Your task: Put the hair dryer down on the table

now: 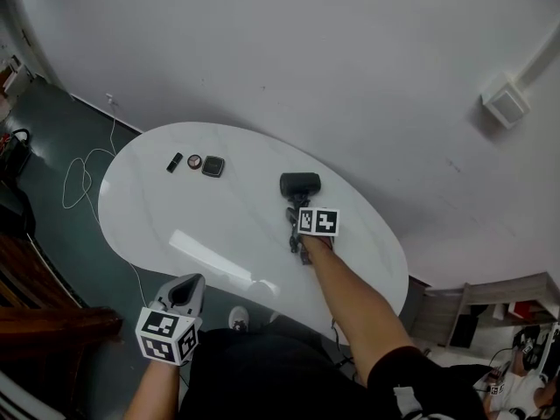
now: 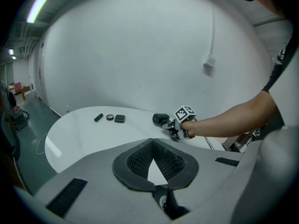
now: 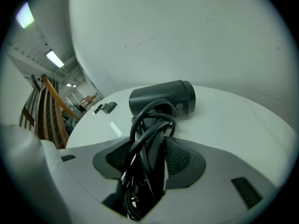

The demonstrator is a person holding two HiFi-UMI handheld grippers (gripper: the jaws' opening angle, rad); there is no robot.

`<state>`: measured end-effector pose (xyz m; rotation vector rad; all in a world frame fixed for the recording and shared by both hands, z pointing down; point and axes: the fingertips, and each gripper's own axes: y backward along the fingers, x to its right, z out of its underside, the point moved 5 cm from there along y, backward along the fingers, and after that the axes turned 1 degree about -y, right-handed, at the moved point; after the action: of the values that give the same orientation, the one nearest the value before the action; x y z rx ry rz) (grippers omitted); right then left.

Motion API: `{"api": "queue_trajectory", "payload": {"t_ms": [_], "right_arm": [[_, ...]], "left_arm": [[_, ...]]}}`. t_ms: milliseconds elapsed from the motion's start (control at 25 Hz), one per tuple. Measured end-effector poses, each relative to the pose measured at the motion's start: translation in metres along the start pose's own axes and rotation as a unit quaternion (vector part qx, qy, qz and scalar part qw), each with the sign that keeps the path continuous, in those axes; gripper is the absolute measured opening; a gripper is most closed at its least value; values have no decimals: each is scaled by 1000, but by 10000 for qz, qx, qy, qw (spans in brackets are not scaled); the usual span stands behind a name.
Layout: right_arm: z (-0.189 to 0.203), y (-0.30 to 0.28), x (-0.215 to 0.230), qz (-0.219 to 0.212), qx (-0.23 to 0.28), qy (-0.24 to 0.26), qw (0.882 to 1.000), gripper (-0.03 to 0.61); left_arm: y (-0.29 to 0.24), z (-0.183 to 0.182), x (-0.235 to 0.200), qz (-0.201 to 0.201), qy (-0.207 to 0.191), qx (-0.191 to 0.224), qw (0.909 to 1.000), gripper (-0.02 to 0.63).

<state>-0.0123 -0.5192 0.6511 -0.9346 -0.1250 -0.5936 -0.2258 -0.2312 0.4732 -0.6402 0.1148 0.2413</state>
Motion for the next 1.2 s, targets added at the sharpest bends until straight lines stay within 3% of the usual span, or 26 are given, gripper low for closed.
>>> {"api": "queue_trajectory", "payload": {"t_ms": [520, 840, 1200], "right_arm": [[3, -16, -8, -7, -117, 142, 9998, 209], [13, -10, -6, -38, -499, 45, 9987, 253], [19, 32, -12, -321, -137, 102, 9993, 253]], "left_arm": [[5, 5, -6, -101, 97, -45, 9999, 11], [1, -2, -1, 54, -31, 16, 10000, 11], [-11, -10, 12, 316, -240, 52, 9992, 11]]}}
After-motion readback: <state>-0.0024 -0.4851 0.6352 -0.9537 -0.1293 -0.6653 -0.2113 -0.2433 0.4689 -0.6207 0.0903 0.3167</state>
